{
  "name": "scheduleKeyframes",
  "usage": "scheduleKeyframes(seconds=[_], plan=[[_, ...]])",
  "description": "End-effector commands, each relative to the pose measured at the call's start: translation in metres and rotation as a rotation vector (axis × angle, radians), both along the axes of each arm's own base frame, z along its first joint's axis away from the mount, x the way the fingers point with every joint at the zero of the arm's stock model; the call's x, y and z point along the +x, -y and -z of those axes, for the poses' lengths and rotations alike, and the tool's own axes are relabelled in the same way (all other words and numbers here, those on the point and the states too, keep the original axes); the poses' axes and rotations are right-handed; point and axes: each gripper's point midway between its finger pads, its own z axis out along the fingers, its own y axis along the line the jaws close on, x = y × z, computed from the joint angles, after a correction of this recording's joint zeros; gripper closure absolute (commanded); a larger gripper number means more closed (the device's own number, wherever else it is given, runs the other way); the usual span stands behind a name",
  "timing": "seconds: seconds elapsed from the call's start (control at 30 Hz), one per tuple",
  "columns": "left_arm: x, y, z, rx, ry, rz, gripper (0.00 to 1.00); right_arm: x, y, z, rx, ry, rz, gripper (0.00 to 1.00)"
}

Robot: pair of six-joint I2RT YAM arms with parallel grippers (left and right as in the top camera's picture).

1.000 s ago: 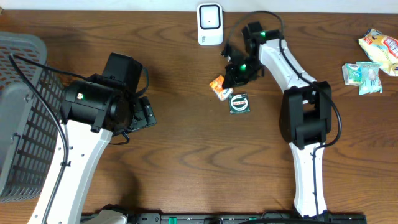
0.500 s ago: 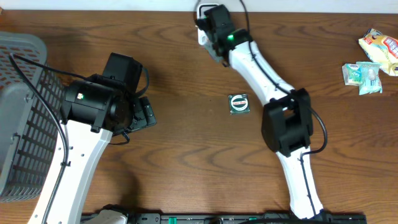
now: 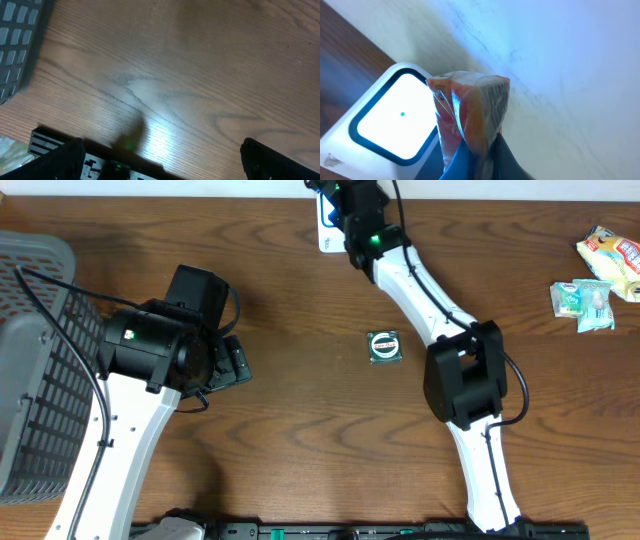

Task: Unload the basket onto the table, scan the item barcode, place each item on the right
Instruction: 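Hold the orange Kleenex pack up in front of the scanner, right gripper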

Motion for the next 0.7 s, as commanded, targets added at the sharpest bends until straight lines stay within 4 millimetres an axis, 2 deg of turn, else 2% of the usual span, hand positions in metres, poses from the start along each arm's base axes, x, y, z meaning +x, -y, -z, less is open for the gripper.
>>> scheduleKeyframes(seconds=[0.0, 0.3, 0.57, 0.67], plan=[[0.0, -0.002, -0.002, -0.001, 0.008, -0.014, 0.02, 0.004, -0.009, 0.009, -0.03, 0.005, -0.092, 0.99], [0.0, -0.002, -0.002, -0.001, 0.008, -0.014, 0.02, 0.008, -0.012, 0.014, 0.028, 0.014, -0.081, 0.99], [0.0, -0.002, -0.002, -0.001, 0.008, -0.014, 0.02, 0.003, -0.01, 0.048, -0.008, -0.072, -0.081, 0.99], [0.0, -0.002, -0.002, -0.001, 0.008, -0.014, 0.03, 0.001, -0.009, 0.053, -0.009, -0.091, -0.078, 0.99]])
